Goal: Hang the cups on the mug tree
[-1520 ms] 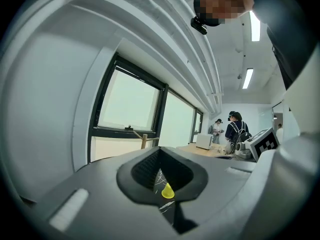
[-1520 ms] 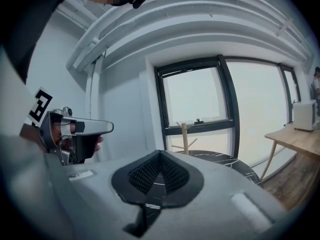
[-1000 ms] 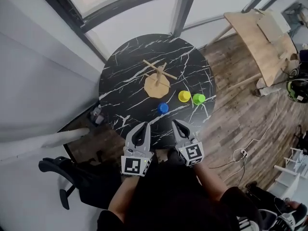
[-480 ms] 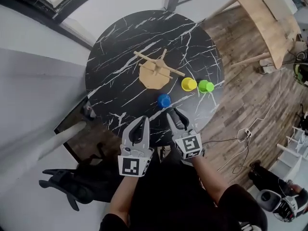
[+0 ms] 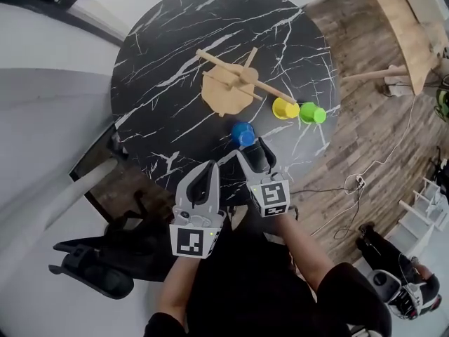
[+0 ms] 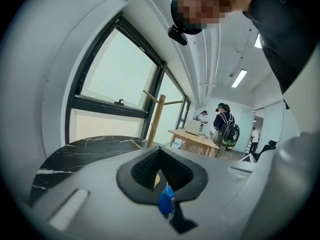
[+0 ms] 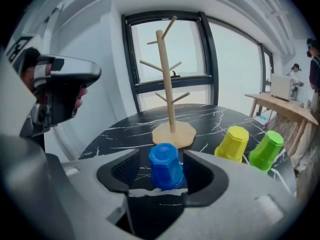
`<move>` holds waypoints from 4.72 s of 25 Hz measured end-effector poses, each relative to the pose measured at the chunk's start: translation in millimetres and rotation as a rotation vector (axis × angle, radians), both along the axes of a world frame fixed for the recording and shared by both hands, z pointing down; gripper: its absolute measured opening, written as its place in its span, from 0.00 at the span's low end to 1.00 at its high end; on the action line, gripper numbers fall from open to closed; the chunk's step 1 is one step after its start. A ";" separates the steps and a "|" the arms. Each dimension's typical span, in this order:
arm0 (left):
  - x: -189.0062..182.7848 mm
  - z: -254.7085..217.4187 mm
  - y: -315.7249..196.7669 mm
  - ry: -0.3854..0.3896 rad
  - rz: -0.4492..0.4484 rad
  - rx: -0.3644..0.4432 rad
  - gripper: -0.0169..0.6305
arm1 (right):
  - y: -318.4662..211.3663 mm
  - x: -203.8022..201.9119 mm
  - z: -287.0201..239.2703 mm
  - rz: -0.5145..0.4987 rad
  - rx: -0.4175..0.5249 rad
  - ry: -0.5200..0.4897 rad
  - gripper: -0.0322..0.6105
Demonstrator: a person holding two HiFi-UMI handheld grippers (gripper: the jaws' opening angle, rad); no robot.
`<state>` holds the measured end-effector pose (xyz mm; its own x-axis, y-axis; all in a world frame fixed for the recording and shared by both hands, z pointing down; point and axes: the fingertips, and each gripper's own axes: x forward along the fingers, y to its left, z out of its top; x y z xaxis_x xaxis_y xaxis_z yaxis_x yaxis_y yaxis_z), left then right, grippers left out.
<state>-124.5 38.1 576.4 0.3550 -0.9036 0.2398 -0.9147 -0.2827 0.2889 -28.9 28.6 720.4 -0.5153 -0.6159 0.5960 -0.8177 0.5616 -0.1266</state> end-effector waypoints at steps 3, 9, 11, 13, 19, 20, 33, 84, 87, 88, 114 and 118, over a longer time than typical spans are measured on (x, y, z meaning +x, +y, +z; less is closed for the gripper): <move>-2.1 4.5 0.9 0.006 -0.002 -0.005 0.03 | -5.5 -0.2 10.4 0.011 -0.015 0.013 0.45; -4.1 11.6 -1.2 0.010 -0.001 -0.009 0.03 | -11.1 -6.1 24.2 -0.006 -0.022 0.025 0.45; -4.8 12.6 -2.4 0.011 -0.001 -0.009 0.03 | -12.0 -6.0 28.5 -0.004 -0.028 0.035 0.45; -5.3 12.7 -3.4 0.016 -0.002 -0.008 0.03 | -12.5 -6.1 30.1 -0.001 -0.026 0.039 0.45; -9.1 12.9 -4.3 0.014 -0.002 -0.007 0.03 | -14.1 -5.6 32.1 0.007 -0.016 0.053 0.41; -9.7 12.1 -4.2 0.014 -0.002 -0.005 0.03 | -14.3 -4.6 31.8 0.011 -0.016 0.057 0.41; -5.5 -13.8 8.5 0.014 0.014 0.008 0.03 | -3.7 5.3 2.4 0.034 -0.001 0.010 0.41; -25.4 -156.7 50.7 -0.022 0.081 0.151 0.03 | 44.1 -23.4 -241.7 -0.001 0.236 -0.164 0.40; -24.9 -161.8 49.9 -0.001 0.113 0.160 0.03 | 45.0 -22.2 -255.6 0.034 0.253 -0.176 0.40; -24.0 -162.8 49.0 0.003 0.123 0.162 0.03 | 44.5 -21.3 -259.5 0.041 0.260 -0.178 0.40; 20.4 -178.8 -21.8 -0.035 0.060 0.156 0.03 | -55.8 31.2 -314.7 0.017 0.363 -0.283 0.40; 21.3 -173.6 -29.7 -0.039 0.051 0.148 0.03 | -67.9 34.8 -315.4 0.016 0.367 -0.291 0.40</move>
